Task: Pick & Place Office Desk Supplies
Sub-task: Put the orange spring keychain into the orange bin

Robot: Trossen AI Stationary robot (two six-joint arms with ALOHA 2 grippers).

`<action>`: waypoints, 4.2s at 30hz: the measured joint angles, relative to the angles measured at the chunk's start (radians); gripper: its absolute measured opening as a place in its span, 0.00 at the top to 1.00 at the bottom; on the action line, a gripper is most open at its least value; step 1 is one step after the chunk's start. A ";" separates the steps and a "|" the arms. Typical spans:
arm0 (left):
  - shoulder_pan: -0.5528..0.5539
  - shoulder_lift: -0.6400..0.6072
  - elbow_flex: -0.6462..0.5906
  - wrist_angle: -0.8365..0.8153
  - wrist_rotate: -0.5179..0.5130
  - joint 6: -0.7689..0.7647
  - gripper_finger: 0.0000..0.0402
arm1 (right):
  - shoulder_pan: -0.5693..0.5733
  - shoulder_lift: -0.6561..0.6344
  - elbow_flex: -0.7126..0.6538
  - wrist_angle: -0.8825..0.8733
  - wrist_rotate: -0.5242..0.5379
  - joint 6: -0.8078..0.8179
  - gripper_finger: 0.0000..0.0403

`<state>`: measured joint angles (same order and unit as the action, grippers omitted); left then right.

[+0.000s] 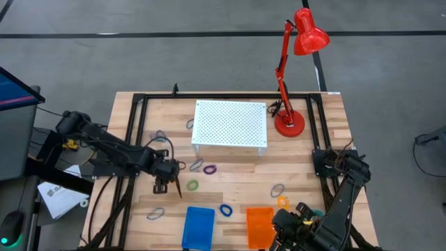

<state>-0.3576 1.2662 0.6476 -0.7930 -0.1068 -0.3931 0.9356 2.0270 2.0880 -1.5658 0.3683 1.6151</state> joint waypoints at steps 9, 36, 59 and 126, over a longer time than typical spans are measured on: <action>-0.018 0.081 -0.073 0.196 -0.023 0.039 0.64 | 0.000 0.000 0.000 0.002 0.000 0.000 0.66; -0.030 0.066 -0.109 0.361 -0.107 0.024 0.97 | 0.001 0.000 0.000 0.004 0.002 0.000 0.66; -0.180 -0.173 -0.108 0.783 0.008 0.234 0.98 | 0.001 0.000 0.000 0.003 0.016 -0.005 0.66; -0.084 0.326 0.089 1.541 0.378 0.667 0.98 | -0.306 0.023 -0.205 1.058 0.210 -1.509 0.52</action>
<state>-0.4416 1.5925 0.7364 0.7483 0.2710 0.2737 0.6294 2.0499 1.8828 -0.5077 0.5788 0.1063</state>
